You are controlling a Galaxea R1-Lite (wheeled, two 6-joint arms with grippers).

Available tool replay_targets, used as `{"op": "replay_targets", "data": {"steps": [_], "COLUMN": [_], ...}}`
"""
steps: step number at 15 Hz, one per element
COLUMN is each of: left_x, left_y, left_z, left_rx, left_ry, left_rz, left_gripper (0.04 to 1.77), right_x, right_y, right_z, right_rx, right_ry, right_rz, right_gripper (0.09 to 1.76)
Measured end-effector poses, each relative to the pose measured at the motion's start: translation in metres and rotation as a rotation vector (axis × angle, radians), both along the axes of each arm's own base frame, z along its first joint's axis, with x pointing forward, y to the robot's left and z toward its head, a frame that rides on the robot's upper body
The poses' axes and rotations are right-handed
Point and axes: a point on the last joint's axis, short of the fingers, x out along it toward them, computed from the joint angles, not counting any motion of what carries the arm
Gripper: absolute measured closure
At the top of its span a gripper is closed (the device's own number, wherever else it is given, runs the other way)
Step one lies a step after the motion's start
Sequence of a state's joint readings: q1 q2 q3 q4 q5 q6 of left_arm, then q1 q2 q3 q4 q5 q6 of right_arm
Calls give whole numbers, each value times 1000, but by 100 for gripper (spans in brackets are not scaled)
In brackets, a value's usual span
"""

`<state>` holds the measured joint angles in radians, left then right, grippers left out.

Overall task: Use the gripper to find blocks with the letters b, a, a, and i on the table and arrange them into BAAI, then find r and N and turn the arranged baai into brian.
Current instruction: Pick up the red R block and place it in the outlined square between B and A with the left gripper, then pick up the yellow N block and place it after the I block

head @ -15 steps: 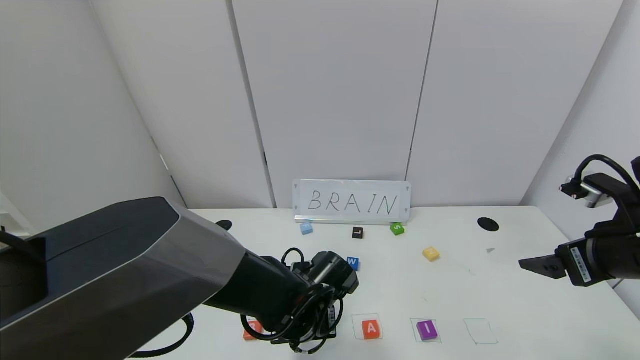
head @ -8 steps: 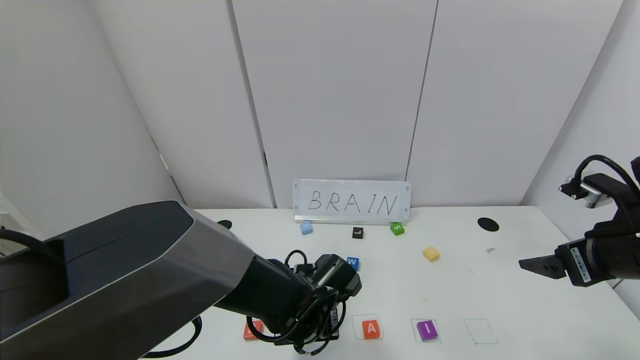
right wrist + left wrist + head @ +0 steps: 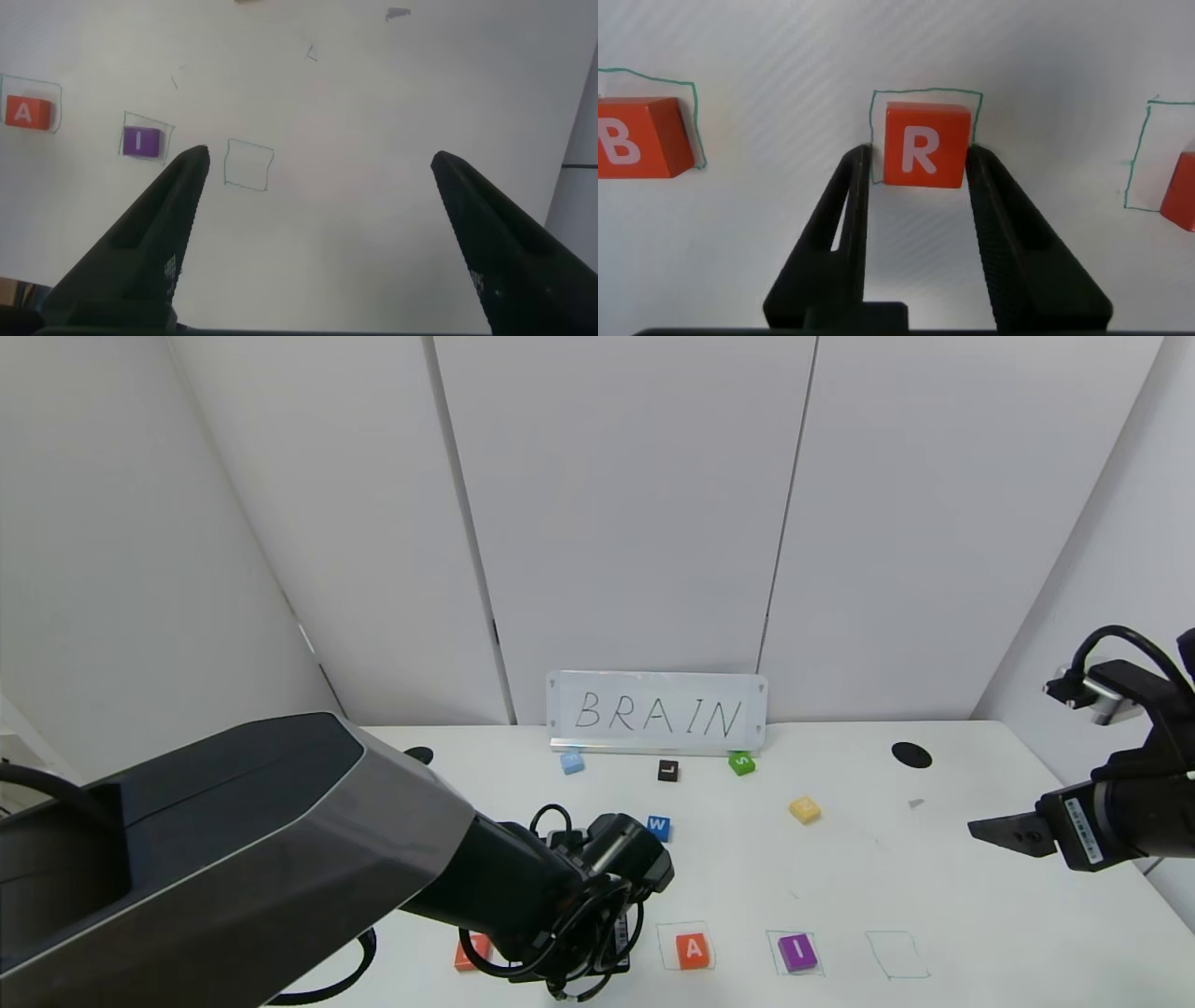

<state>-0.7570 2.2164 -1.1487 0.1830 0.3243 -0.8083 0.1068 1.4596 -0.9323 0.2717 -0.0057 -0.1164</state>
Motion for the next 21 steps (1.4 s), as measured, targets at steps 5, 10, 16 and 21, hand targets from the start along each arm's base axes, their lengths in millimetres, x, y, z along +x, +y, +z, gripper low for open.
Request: {"op": "replay_targets", "data": {"steps": [5,10,16,21], "left_x": [-1,-1,-5,-7], "left_y": [-2,-2,8,47], "left_z": [2,11,53,114], "left_rx": [-5,-19,-36,-5], "left_ry": [-4,-21,-106,-218], "left_rz": [-5,-11,-75,-206], "left_gripper": [58,35,22,16], "right_x": [0,0,0,-2], "right_y": [0,0,3,4], "right_z": [-1,-1,-3,-2], "right_rx": [0,0,0,1], "right_ry": [2,3,20,17], "right_rz": [-1,-1,14,21], "right_gripper": [14,14,14,14]}}
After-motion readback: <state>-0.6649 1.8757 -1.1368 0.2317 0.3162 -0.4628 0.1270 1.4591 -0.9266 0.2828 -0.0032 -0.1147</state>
